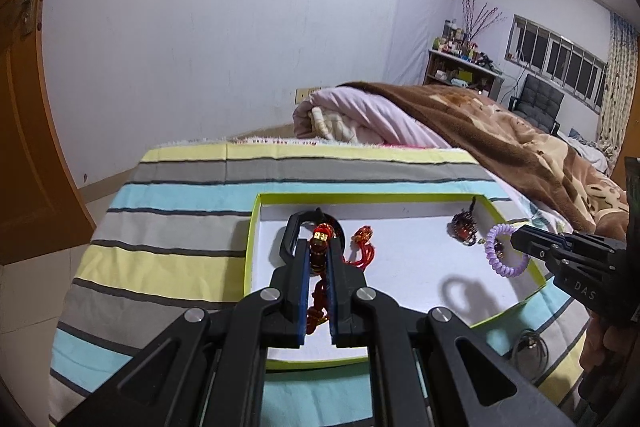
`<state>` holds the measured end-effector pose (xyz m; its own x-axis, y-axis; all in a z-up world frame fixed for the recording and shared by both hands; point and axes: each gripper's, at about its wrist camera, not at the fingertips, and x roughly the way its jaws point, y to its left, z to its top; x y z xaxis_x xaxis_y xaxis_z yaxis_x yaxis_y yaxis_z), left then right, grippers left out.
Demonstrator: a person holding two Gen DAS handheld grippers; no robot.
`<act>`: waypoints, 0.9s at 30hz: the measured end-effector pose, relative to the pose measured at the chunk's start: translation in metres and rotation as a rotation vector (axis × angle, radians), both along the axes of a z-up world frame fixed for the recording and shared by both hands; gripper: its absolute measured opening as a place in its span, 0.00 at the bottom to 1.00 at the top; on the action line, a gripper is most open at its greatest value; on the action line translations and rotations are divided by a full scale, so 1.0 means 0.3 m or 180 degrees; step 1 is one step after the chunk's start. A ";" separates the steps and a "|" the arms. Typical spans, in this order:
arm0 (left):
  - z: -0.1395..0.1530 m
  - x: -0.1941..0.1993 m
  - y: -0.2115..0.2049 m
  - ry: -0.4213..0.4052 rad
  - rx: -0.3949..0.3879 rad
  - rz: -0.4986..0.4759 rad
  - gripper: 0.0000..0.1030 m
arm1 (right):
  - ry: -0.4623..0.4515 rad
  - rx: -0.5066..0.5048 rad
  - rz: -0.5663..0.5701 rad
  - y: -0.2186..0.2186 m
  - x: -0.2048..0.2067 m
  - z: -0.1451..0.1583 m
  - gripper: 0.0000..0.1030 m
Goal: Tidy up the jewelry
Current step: 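Open the right tool to drop the lavender coil while the left tool releases the red tassel in the box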
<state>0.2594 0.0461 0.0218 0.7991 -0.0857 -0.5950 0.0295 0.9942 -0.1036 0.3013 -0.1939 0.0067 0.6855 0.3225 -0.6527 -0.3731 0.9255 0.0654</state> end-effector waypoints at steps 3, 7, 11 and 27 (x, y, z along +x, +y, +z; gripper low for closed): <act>-0.028 0.024 -0.002 0.0139 0.0028 0.0000 0.08 | 0.0063 -0.0024 -0.0010 0.004 0.024 -0.024 0.10; -0.062 0.051 -0.002 0.0292 0.0023 -0.0024 0.08 | 0.0149 -0.0066 -0.0011 0.013 0.055 -0.053 0.10; -0.091 0.074 0.000 0.0409 0.0030 -0.0019 0.08 | 0.0245 -0.0104 -0.0016 0.022 0.082 -0.076 0.10; -0.108 0.080 0.010 0.0467 -0.0030 -0.0089 0.16 | 0.0381 -0.0179 0.0011 0.033 0.106 -0.110 0.24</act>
<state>0.2833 0.0492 -0.0106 0.7009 -0.1127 -0.7043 0.0409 0.9922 -0.1181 0.3329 -0.1841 -0.0263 0.6005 0.2854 -0.7470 -0.3690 0.9276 0.0578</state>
